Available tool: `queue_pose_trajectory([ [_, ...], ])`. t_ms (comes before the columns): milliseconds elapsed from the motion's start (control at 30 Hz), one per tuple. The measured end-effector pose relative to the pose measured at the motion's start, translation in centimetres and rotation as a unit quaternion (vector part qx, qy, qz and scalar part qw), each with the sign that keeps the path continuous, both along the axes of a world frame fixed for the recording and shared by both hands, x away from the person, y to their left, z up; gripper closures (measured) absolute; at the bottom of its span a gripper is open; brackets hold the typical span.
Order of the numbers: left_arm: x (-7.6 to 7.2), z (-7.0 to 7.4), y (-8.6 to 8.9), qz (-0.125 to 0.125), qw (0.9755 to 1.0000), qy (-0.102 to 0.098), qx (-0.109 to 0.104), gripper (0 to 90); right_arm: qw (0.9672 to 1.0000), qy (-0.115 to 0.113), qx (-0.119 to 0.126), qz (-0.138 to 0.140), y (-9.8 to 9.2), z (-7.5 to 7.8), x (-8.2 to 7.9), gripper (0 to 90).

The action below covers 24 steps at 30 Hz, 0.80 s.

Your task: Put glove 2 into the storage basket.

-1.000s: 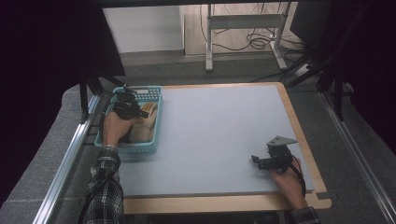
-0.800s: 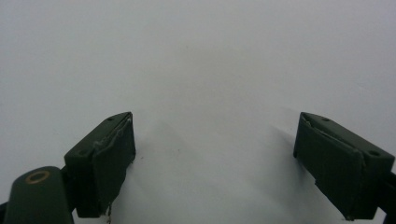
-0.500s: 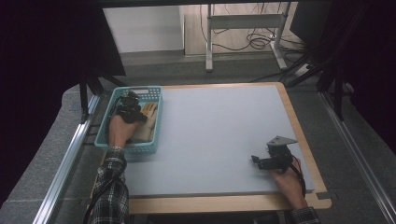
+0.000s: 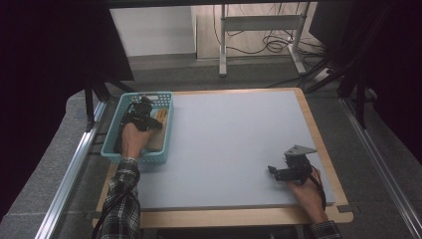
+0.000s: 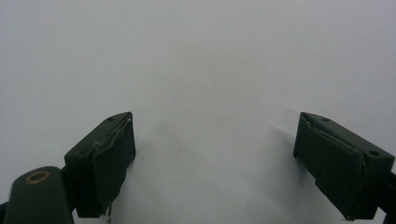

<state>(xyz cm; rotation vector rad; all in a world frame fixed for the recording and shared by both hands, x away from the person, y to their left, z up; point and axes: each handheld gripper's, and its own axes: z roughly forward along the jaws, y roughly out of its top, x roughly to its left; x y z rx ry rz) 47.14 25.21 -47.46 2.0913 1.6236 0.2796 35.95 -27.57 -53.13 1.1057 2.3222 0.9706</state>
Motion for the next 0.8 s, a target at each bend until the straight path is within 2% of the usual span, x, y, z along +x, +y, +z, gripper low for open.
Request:
queue_pose_trajectory([
  [100,-0.3,0.6,0.5,0.002,0.9996,-0.025,0.01,42.6,1.0,0.0,0.0,0.0,0.0,0.0,0.0,12.5],
  [133,-0.5,0.8,0.7,0.005,0.9993,-0.036,0.007,39.1,1.0,0.0,0.0,0.0,0.0,0.0,0.0,12.5],
  [300,-1.1,1.2,1.2,0.0,0.9982,-0.061,0.002,29.3,1.0,0.0,0.001,0.0,0.0,0.0,0.0,12.5],
  [333,-1.2,1.3,1.3,0.0,0.9979,-0.065,0.0,25.1,1.0,0.0,0.001,0.0,0.0,0.0,0.0,12.5],
  [433,-1.5,1.2,1.7,0.001,0.9973,-0.073,-0.004,20.1,1.0,0.0,0.001,0.0,0.0,0.0,0.0,12.5],
  [567,-2.1,1.0,2.3,0.002,0.996,-0.087,-0.023,13.6,1.0,0.0,0.001,0.0,0.0,0.0,0.0,12.4],
  [667,-2.6,1.1,2.5,-0.001,0.9952,-0.095,-0.022,10.2,1.0,0.001,0.001,0.0,0.0,0.0,0.0,12.5],
  [800,-3.3,1.3,2.9,-0.004,0.9934,-0.106,-0.043,7.2,1.0,0.0,0.001,0.0,0.0,0.0,0.0,12.5],
])
